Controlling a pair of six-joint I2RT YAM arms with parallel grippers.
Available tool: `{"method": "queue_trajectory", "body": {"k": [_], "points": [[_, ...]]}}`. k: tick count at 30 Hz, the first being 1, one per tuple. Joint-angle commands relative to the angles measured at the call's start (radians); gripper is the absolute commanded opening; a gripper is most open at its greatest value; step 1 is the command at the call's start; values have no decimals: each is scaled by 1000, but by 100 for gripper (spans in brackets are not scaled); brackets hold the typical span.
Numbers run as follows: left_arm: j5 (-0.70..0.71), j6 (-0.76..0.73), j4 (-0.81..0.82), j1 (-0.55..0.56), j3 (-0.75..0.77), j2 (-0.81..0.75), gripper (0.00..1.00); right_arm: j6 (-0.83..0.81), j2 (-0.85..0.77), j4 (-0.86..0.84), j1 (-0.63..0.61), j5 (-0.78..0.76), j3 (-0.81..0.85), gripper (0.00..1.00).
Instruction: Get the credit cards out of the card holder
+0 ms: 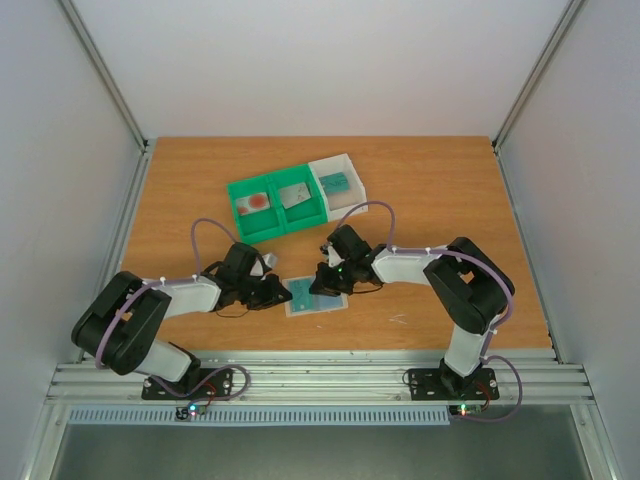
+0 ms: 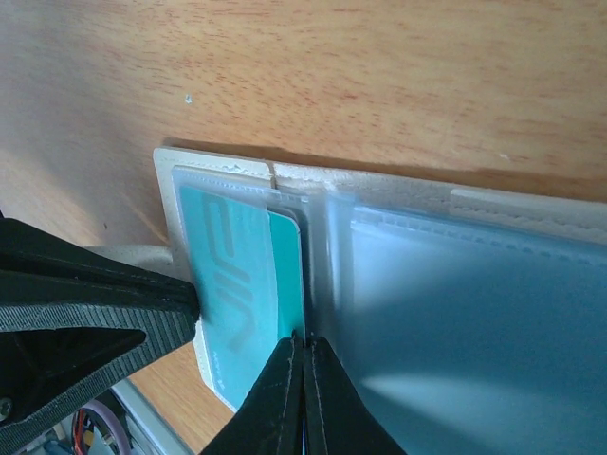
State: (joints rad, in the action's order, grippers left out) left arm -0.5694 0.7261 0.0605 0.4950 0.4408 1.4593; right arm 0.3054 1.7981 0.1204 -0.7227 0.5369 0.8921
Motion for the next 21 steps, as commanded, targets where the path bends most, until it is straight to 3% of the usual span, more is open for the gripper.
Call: {"method": "queue_trajectory", "body": {"k": [1,21], "points": [[60,-13,-49,4,-25,16,9,-5,11,-32,6,18,-23,1],[66,7,-94,4,-25,-25,17,9,-73,-76,36,-39,-111,1]]}}
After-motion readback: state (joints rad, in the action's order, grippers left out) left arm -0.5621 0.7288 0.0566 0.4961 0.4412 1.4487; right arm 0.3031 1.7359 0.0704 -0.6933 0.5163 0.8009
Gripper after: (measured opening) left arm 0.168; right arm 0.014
